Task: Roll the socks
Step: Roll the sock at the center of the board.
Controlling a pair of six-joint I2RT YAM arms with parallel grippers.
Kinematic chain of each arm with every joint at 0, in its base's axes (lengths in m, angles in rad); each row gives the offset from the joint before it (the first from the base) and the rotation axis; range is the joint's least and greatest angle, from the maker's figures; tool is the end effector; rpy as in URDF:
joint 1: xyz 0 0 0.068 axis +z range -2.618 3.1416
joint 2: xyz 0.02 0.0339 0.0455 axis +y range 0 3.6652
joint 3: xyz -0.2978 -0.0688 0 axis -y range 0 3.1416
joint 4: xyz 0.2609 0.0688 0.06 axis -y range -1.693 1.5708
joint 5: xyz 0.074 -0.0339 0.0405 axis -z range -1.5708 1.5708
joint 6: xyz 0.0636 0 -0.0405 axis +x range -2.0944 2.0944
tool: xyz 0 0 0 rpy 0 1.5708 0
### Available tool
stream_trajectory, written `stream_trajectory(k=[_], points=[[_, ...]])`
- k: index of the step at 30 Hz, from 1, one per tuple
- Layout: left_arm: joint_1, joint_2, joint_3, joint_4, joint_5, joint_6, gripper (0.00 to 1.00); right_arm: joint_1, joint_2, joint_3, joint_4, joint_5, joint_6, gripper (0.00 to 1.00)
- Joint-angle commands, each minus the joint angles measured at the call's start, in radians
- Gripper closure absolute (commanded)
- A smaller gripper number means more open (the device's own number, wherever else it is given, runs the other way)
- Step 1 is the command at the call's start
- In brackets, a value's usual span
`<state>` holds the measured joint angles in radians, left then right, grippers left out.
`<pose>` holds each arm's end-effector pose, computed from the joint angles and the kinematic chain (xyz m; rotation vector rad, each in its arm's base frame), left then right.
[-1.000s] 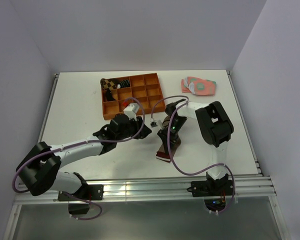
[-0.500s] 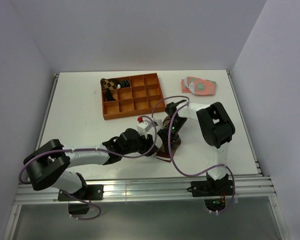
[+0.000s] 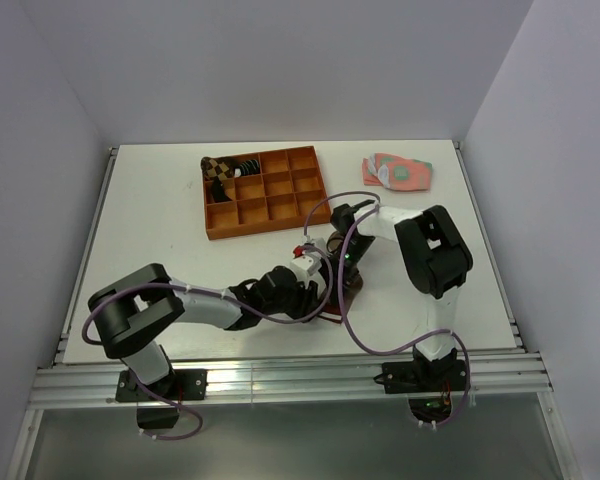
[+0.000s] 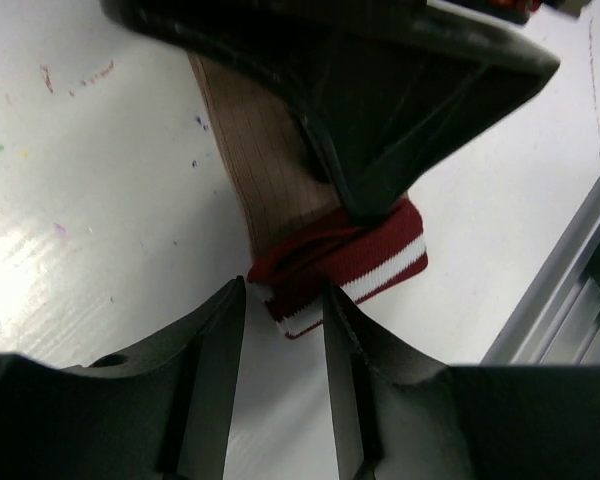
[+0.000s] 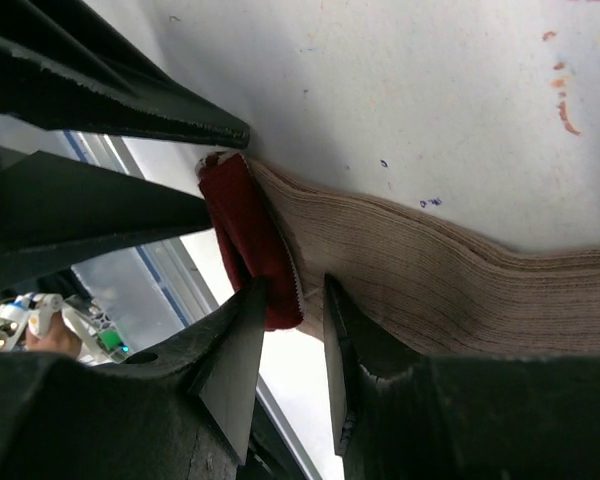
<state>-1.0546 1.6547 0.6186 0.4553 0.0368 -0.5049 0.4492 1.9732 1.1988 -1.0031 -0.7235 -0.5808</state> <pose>0.1680 -0.3008 0.1409 0.6477 2.2125 -0.9051 0.2881 0.1856 0.1289 1.2806 -2.4855 -1.0740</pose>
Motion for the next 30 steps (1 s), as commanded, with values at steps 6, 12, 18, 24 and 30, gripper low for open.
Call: stream_trajectory(k=[6, 12, 18, 24, 30], points=[[-0.004, 0.028, 0.063, 0.029, -0.032, -0.003, 0.57, -0.003, -0.073, -0.038, 0.100, 0.113, 0.016, 0.63], [-0.004, 0.034, 0.072, 0.005, -0.032, -0.012, 0.52, -0.001, -0.073, -0.042, 0.113, 0.137, 0.029, 0.70], [-0.004, 0.100, 0.131, -0.015, -0.032, -0.035, 0.52, -0.001, -0.100, -0.057, 0.146, 0.165, 0.041, 0.74], [-0.004, 0.164, 0.207, -0.113, -0.066, -0.099, 0.71, -0.001, -0.103, -0.054, 0.164, 0.180, 0.055, 0.75], [-0.004, 0.206, 0.250, -0.210, -0.072, -0.175, 1.00, -0.003, -0.164, -0.068, 0.231, 0.243, 0.102, 0.75]])
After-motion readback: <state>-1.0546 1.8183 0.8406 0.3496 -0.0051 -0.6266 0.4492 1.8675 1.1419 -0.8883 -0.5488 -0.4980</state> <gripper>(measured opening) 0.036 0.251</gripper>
